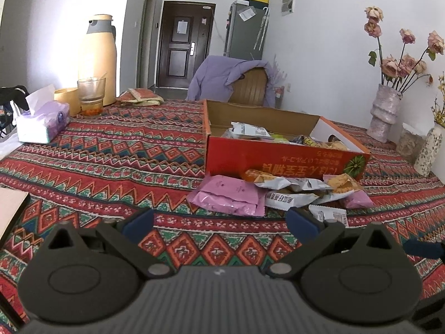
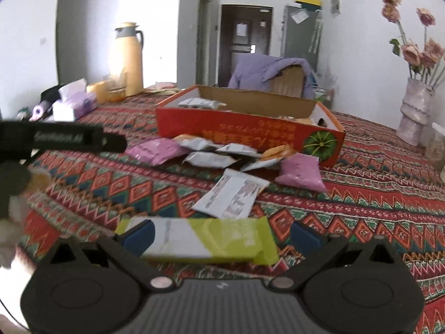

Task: Organize snacks
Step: 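Grasp a green-and-white bar with the right gripper and lift it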

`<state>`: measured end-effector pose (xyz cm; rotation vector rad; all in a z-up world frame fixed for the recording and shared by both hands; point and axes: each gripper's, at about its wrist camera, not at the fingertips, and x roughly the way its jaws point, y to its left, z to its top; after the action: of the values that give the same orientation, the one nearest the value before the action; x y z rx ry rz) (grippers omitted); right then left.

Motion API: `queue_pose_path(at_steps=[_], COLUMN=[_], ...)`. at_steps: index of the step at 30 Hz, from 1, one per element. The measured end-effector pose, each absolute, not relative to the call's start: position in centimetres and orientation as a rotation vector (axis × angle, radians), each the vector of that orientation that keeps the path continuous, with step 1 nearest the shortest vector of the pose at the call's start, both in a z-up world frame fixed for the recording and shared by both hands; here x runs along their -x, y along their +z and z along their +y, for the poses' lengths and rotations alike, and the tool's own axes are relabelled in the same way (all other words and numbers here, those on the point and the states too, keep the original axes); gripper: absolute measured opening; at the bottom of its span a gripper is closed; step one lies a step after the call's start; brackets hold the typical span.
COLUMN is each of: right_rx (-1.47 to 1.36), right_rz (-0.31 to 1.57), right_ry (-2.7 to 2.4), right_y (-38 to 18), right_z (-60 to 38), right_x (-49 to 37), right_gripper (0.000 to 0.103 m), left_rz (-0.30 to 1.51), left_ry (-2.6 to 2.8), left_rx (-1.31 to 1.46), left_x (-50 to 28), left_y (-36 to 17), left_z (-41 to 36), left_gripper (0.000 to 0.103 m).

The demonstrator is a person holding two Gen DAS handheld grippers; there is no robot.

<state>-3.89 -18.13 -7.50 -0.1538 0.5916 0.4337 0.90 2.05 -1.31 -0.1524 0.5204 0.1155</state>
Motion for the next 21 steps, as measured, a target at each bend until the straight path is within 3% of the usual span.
queue_pose_path(at_steps=[8,21], right_rx=[0.203,0.311], right_rz=[0.655,0.566], right_ry=[0.465,0.410], right_y=[-9.2,-9.6], right_z=[-16.7,-14.9], right_x=[3.3,0.3], right_gripper=[0.103,0.103], left_rz=[0.528,0.547], left_ry=[0.113,0.105], left_rx=[0.156,0.167], left_x=[-0.3,-0.5], left_y=[-1.4,-1.9], left_z=[2.2,2.9], left_gripper=[0.103,0.103])
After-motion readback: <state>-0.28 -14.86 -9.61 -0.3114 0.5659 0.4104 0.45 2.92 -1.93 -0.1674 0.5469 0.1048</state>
